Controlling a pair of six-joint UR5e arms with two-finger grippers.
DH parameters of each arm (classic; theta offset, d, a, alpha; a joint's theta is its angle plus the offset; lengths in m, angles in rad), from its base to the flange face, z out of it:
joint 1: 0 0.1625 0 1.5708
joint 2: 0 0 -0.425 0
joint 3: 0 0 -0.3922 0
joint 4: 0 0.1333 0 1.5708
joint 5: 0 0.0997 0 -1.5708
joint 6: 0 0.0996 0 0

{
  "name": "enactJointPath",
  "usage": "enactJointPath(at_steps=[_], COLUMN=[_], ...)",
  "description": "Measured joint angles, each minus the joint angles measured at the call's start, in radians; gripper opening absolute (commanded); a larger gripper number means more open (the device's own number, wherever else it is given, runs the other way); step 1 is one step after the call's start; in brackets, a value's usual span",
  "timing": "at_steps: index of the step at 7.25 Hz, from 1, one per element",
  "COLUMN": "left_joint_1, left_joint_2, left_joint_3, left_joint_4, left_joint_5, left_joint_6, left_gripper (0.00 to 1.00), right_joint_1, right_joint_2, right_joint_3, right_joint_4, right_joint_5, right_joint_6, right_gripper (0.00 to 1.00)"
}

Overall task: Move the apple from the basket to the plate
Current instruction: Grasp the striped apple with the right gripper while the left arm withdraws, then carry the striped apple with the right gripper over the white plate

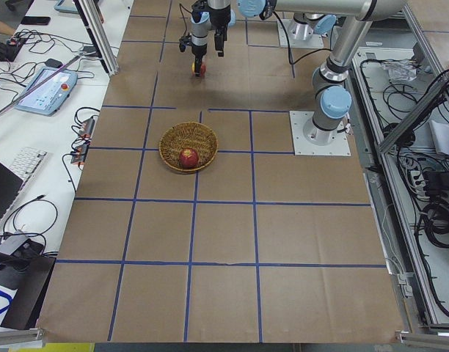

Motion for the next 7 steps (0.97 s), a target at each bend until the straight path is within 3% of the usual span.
enactJointPath(at_steps=[1,4,7], left_joint_1=[-0.007,-0.009,-0.010], left_joint_2=[0.000,-0.001,0.000], left_joint_3=[0.000,-0.003,-0.006], left_joint_4=[0.001,0.026,0.047], left_joint_5=[0.003,0.004,0.003], left_joint_6=[0.003,0.020,0.024], left_gripper=[0.99,0.99,0.99], right_joint_1=[0.001,-0.013,-0.159], right_joint_2=[0.005,-0.023,-0.212], right_joint_3=[0.000,-0.007,0.009], right_joint_4=[0.000,0.006,0.179], right_joint_5=[-0.001,-0.004,-0.003], right_joint_6=[0.000,-0.007,-0.161], right_gripper=[0.62,0.63,0.63])
